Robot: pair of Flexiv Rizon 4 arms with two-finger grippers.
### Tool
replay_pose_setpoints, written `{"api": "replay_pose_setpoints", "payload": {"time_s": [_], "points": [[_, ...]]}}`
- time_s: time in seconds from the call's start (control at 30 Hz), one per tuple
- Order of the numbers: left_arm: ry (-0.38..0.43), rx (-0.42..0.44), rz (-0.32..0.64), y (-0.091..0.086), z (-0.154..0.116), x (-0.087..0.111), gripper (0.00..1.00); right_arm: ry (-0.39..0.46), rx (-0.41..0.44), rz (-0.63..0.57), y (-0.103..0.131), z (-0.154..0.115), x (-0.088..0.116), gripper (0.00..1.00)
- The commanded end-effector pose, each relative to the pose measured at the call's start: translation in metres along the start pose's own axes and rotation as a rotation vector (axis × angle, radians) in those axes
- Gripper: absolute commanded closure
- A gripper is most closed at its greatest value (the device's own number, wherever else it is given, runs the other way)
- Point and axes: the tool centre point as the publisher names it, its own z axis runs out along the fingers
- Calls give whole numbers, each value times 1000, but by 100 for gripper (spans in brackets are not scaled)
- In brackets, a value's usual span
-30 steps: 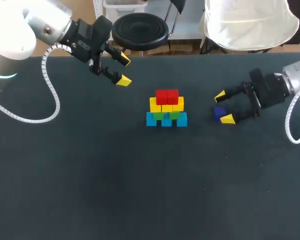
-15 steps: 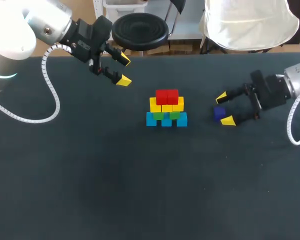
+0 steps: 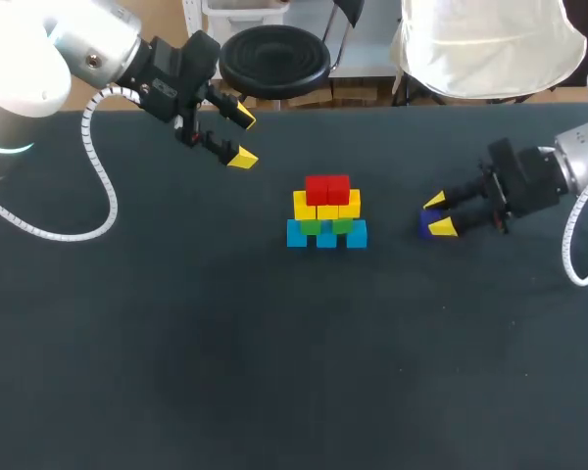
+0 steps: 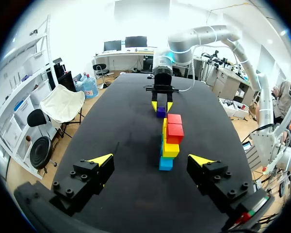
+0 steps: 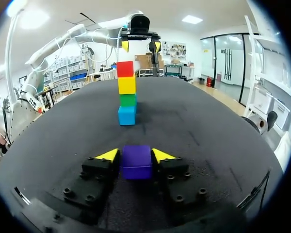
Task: Place the blue cubes, place green cubes on the blue cubes, place the yellow cubes on the green cubes, then place the red cubes on the yellow cubes, and place purple cube on the red cubes.
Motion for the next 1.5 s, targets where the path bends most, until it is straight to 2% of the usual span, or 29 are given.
{"api": "replay_pose_setpoints", "payload": {"time_s": [0.03,0.6,0.93,1.07,1.5], "points": [[2,2,1,1,0,0,0,4,0,4,0,0,-1,100],[2,2,1,1,0,0,0,2,42,103,-10,-5,-23,100],[2,2,1,1,0,0,0,74,76,6,-15,-16,-61,100],[2,2,1,1,0,0,0,111,93,4,-15,-19,-70,100],[2,2,1,1,0,0,0,124,99,-66,-20,-13,-99,100]]}}
